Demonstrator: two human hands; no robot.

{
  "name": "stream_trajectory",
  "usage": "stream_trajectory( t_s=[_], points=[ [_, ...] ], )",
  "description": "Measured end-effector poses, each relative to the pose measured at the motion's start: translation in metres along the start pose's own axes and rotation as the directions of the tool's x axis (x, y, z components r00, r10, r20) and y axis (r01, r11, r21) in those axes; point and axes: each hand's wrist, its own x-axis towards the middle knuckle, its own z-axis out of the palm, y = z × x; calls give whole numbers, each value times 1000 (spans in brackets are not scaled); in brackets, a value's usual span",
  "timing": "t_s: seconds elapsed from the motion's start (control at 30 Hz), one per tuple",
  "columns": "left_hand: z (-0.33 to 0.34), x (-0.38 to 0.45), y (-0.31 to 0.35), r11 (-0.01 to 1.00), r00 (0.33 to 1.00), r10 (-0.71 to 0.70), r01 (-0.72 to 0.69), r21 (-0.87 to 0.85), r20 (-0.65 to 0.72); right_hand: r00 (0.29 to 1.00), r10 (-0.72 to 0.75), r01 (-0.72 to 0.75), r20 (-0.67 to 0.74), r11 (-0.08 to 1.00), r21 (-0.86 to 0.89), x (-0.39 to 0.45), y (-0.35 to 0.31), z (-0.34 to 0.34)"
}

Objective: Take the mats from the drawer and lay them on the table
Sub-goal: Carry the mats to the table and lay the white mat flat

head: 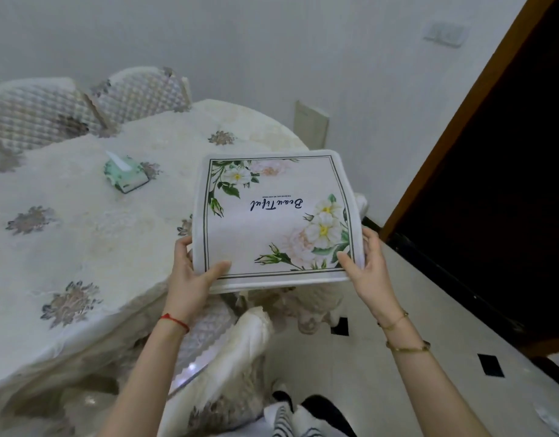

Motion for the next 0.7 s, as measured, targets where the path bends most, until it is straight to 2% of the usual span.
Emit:
stream_trajectory(
  t_s=[0.37, 0.53, 0.7],
  points=[
    [67, 130, -1, 998, 971, -49, 58, 34, -234, 966, -14, 18, 259, 1000, -13, 216, 9, 8],
    [99, 177, -10, 987, 927, -142, 160, 26, -348, 914, 15, 24, 406, 996, -90, 312, 30, 15],
    [116, 217, -25, 968, 878, -221, 251, 15, -425, 872, 69, 11, 484, 987, -161, 383, 57, 42]
  ],
)
